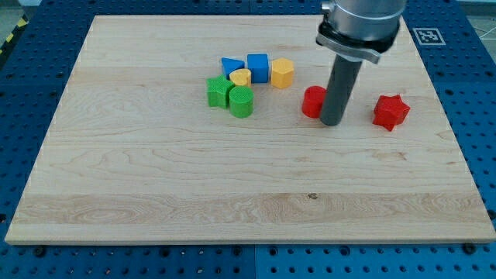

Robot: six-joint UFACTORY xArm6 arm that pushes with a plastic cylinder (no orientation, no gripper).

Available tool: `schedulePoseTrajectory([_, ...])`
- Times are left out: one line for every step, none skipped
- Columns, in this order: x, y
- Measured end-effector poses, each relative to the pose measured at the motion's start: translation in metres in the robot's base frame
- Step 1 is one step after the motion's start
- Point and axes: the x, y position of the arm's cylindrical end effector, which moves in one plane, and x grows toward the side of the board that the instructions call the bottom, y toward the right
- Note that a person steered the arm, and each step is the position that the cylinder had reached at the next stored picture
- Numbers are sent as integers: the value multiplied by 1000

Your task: Push red circle into the group of blocks

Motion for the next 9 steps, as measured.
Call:
schedulePoseTrajectory([-2, 33])
schedulePoseTrajectory([-18, 62])
schedulePoseTrajectory([-21, 40])
schedulePoseTrajectory([-21, 0])
schedulePoseTrajectory([-21, -38])
schedulePoseTrajectory([-21, -72])
schedulePoseTrajectory([-22, -83])
schedulePoseTrajectory([-8, -26])
schedulePoseTrajectory([27, 6])
